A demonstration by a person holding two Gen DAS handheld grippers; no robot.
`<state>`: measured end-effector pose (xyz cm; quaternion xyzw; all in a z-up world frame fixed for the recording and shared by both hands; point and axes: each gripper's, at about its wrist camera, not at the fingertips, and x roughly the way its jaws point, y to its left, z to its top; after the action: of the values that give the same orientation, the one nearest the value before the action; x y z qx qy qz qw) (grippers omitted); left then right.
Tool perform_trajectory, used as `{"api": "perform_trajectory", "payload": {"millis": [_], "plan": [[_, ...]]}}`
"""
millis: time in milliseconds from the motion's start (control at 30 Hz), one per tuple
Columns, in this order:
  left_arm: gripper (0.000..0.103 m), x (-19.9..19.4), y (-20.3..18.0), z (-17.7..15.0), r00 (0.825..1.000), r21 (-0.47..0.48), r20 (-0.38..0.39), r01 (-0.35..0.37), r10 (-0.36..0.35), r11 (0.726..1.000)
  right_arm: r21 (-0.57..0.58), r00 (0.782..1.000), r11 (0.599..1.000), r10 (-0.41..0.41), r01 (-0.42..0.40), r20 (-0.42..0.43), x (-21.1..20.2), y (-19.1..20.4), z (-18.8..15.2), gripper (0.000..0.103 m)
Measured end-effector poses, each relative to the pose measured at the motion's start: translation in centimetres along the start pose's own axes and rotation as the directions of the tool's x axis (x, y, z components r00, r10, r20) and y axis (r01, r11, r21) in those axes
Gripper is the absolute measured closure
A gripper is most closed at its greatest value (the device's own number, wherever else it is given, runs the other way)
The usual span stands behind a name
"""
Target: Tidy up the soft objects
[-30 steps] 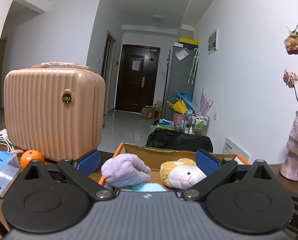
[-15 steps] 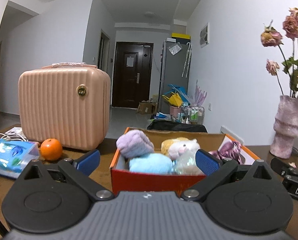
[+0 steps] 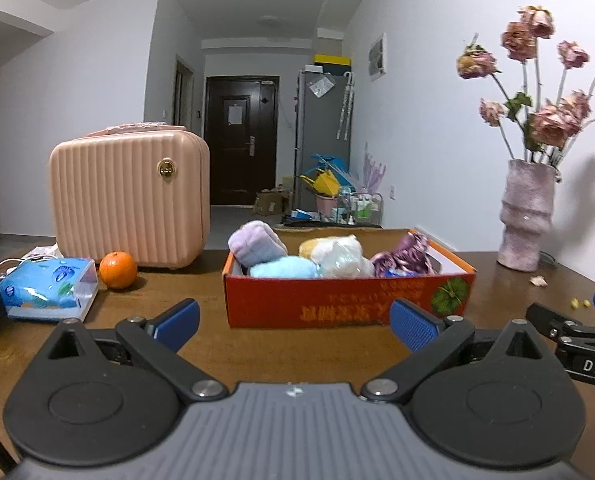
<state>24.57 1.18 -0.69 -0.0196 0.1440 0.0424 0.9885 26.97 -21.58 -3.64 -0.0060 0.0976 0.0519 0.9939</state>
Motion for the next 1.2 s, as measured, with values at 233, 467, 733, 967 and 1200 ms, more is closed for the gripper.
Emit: {"api": "perform_trajectory", "payload": {"millis": [233, 467, 733, 967, 1200], "plan": [[0.0, -4.7, 0.0, -1.5, 0.999, -0.002, -0.005, 0.045, -0.045, 0.999, 0.001, 0.999, 1.0, 0.023, -0.023, -0.028, -3.9, 0.0, -0.8, 0.0], [0.0, -10.0, 0.0, -3.0, 0.996, 0.01, 0.023, 0.082, -0.082, 0.997, 0.006, 0.998, 0.999, 0.05, -0.05, -0.049, -8.5, 0.1, -1.9, 0.0], [0.0, -15.1, 0.3, -6.0, 0.992, 0.015, -0.001, 0.127, -0.127, 0.992, 0.001, 0.996, 0.997, 0.081, -0.081, -0.033, -14.5, -0.3, -3.4, 0.0], [0.0, -18.5, 1.3, -7.1, 0.99, 0.0, 0.003, 0.141, -0.141, 0.99, -0.013, 0.994, 0.995, 0.101, -0.101, -0.035, -19.6, -0.3, -4.6, 0.0], [0.0, -20.6, 1.8, -6.6, 0.99, 0.007, 0.041, 0.135, -0.135, 0.991, -0.042, 0.993, 0.993, 0.114, -0.113, 0.031, -23.2, 0.4, -3.2, 0.0]]}}
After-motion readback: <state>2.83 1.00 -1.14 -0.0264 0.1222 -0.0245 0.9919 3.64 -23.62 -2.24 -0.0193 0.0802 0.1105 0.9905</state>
